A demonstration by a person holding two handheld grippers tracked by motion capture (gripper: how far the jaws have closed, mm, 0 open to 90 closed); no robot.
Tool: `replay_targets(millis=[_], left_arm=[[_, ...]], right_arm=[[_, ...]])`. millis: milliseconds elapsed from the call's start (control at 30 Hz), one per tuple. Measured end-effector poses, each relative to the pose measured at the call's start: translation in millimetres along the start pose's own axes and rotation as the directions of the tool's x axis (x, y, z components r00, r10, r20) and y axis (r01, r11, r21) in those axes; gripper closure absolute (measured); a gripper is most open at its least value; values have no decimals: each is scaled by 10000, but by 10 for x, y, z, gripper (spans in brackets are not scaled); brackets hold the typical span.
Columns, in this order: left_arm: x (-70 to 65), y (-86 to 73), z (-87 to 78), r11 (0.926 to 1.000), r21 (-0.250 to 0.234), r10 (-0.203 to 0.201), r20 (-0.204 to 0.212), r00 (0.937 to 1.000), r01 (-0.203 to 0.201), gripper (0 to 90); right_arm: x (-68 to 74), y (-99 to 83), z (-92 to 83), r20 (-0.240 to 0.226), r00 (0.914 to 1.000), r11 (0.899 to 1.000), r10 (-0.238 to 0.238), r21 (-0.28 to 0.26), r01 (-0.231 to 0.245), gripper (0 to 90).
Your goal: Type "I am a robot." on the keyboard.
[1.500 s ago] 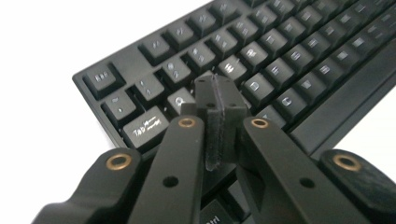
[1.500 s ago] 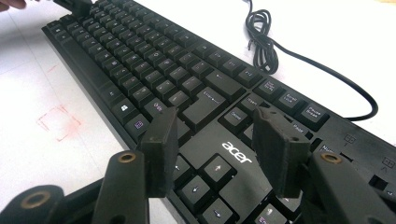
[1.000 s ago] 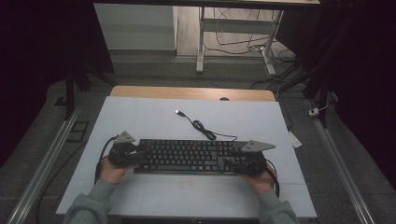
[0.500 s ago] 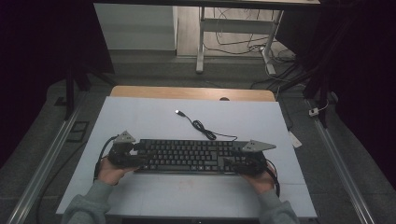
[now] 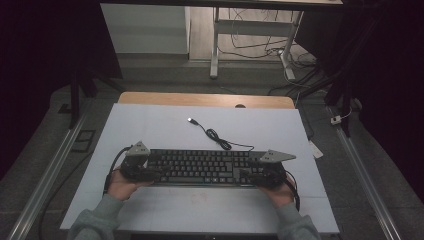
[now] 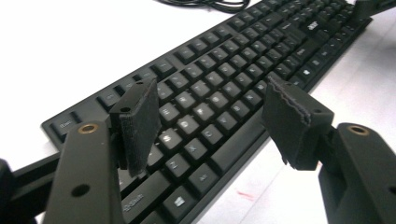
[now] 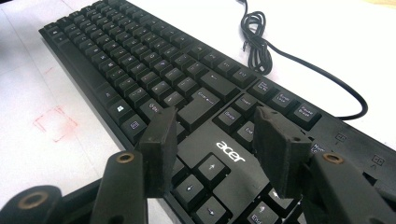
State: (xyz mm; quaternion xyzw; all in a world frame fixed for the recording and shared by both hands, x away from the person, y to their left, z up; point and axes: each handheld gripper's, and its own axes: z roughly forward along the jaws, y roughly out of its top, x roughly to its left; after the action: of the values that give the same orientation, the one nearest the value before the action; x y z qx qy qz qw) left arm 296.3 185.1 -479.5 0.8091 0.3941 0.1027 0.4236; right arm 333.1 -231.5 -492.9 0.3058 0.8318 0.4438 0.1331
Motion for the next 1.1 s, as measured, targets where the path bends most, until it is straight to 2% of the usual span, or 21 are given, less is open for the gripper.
replay_targets(millis=[267,633,1100], left_arm=[[-131,34,61,9990,143,420,228,9989,-423,372],[-313,54,195,9936,439,1016,558,9933,-1041,413],[-435,45,341,9876,704,1359,618,9888,-1401,517]], right_arm=[[1,0,2,4,10000,10000,-15,3,15,501],[6,-2,15,-6,10000,10000,-5,57,5,502],[13,-1,23,-34,10000,10000,-32,82,32,501]])
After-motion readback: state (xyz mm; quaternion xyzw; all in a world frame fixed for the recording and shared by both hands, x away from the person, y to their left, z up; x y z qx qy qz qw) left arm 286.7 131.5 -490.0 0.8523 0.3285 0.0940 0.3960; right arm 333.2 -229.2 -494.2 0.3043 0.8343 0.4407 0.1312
